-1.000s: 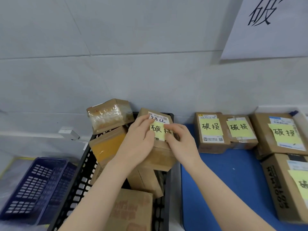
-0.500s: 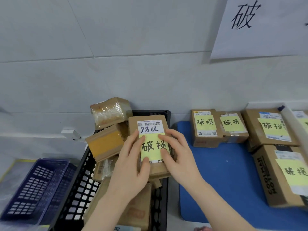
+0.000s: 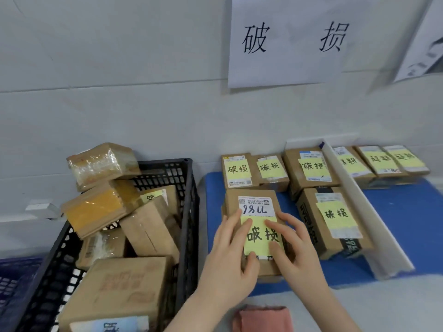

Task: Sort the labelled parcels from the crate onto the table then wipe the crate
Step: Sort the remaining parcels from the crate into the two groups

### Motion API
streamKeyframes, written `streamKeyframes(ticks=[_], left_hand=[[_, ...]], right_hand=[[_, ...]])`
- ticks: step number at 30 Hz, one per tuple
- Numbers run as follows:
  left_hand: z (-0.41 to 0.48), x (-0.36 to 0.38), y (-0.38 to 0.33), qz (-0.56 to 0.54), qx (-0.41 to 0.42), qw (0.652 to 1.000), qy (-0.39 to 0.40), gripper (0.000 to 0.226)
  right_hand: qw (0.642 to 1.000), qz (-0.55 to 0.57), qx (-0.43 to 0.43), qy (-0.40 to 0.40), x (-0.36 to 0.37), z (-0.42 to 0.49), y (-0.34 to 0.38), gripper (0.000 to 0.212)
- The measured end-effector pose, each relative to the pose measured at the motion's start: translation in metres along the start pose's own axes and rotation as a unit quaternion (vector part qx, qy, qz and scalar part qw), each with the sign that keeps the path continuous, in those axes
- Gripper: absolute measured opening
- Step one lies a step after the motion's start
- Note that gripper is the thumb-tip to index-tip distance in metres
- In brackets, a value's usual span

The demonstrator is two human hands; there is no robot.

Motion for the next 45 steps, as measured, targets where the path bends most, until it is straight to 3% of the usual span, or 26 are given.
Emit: streamKeyframes(ticks=[9, 25, 45], left_hand=[[-0.02, 0.094, 0.034, -0.082, -0.061, 0.993, 0.052, 0.056], [0.01, 0.11, 0.033, -0.045, -0.055, 0.996, 0.049, 0.056], [0.082, 0.131, 0.033, 0.025, -0.045, 0.998, 0.03, 0.058]], right_hand=[[0.995, -0.079, 0.046, 0.04, -0.01, -0.033, -0.083, 0.039], [0.984, -0.147, 0.046, 0.084, -0.024, -0.003, -0.096, 0.045], [0.933, -0.296, 0.121, 0.165, -0.04, 0.088, -0.09, 0.054]])
Point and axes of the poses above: each hand's wrist, its own z-axis towards the middle knuckle, its own x-axis out of the palm, y = z × x, the point moved 5 cm from there along z, towards the middle knuckle, and after that the axes turned 1 degree about x, right-handed, at the moved point
